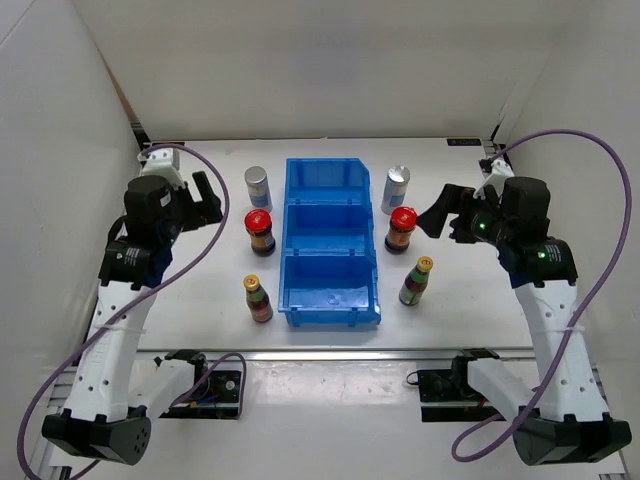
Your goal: Organize the condiment bottles
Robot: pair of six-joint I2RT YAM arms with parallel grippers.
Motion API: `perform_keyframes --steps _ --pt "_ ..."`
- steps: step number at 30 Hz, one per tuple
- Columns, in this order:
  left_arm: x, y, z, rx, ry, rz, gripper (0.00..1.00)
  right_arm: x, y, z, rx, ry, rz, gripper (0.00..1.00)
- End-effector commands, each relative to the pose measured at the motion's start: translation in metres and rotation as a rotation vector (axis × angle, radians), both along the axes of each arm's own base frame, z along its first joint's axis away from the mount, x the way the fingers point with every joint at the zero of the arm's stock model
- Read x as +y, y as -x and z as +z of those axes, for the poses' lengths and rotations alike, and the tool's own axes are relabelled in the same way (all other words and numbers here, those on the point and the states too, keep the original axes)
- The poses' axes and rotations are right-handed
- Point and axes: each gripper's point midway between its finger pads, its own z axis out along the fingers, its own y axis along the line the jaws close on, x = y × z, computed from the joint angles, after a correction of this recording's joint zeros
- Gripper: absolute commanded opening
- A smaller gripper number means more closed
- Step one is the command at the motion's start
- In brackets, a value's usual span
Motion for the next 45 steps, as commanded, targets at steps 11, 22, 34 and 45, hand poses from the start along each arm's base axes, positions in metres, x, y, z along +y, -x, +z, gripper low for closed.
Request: perform_keyframes --steps 11,22,34,45 --pt "-0.030 0.016 -0.046 0.150 0.128 -0.108 1.00 -0.006 0.029 -0.048 0.185 0.078 -0.042 1.00" --pt "-0.031 0.015 -0.065 0.175 0.152 -0.093 1.00 0.006 0.037 -0.115 0.291 0.220 -0.132 1.00" --pt "-0.033 0.013 -0.070 0.197 0.154 -0.099 1.00 0.000 0.029 -0.137 0.215 0.306 -0.232 0.80" --pt "-0.034 0.008 -0.081 0.238 0.159 -0.091 1.00 0.002 0.025 -0.143 0.206 0.374 -0.200 0.40"
